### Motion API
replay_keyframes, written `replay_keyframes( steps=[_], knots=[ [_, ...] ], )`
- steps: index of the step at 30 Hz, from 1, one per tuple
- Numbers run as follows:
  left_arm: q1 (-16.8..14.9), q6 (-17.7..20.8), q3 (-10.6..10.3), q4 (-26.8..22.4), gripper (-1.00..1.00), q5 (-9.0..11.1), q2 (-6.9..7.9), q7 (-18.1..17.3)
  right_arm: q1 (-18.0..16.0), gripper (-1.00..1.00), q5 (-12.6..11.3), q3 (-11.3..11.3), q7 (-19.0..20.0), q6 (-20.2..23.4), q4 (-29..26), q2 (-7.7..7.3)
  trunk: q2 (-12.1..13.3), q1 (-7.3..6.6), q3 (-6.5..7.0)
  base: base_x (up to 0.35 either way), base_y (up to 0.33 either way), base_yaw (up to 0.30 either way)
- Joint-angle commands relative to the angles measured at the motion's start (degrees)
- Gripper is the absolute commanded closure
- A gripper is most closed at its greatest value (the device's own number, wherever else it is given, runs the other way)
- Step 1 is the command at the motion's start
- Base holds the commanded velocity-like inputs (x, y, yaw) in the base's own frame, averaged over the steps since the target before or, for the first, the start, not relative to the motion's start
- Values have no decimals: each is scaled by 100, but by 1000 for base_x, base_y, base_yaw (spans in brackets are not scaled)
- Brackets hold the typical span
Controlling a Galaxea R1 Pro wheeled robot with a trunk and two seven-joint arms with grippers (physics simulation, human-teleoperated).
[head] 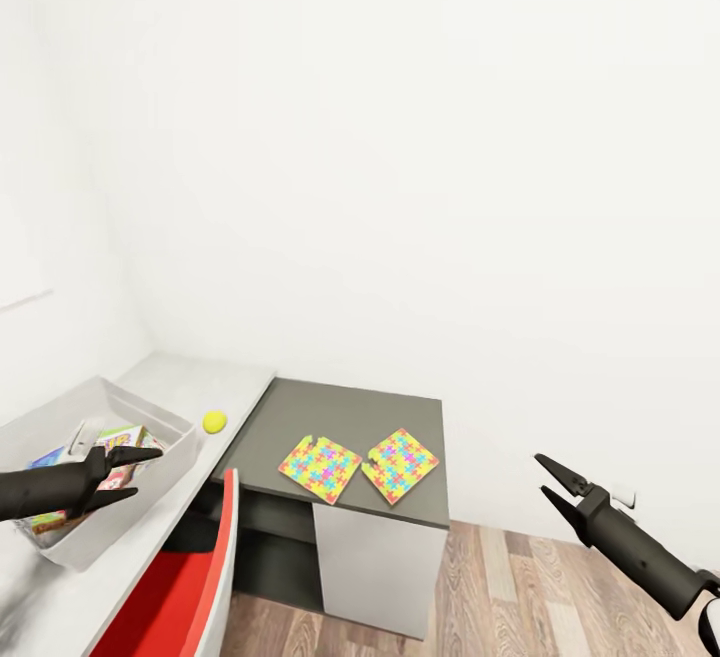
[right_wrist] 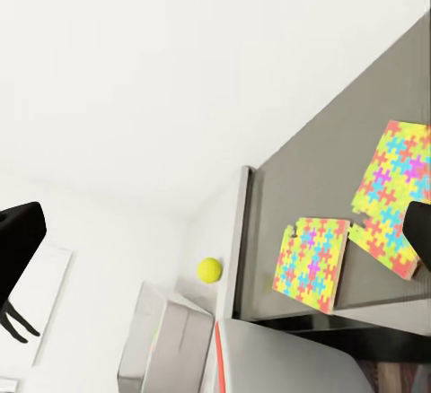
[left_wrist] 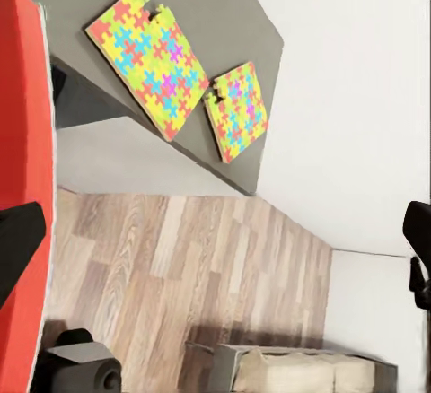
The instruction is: Put all the toys in the child's room - the three board games (two on the bed and one on the table), the two jigsaw puzzles on the table, and the tennis ball on the table - inside the toy box on the table in the child's room.
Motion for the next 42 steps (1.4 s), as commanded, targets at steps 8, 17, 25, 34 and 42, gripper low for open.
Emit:
replay_keyframes(
  steps=[8, 17, 25, 34, 42],
  knots=[
    [-320, 2, -63, -425, -100, -2, 2, -227, -7, -100, 24, -35, 29, 30, 15, -10, -13, 4, 41, 0, 0, -209],
    [-732, -20, -87, -498, -100, -268, -637, 237, -7, -100, 24, -77, -3, 16, 49, -12, -13, 4, 103, 0, 0, -210],
    [-1070, -1, -572, -530, -100, -1606, -2501, 1220, -13, -100, 440, -169, -3, 13, 382, -12, -13, 4, 157, 0, 0, -210],
    [-1134, -114, -1682, -138, -100, -3652, -4460, 1597, -15, -100, 560, -169, -5, 13, 419, -10, -13, 4, 219, 0, 0, -210],
    [-1125, -1424, -2488, 1553, -100, -4613, -5034, 1603, -14, -100, 571, -160, -9, 4, 420, -10, -13, 4, 274, 0, 0, -210]
  ],
)
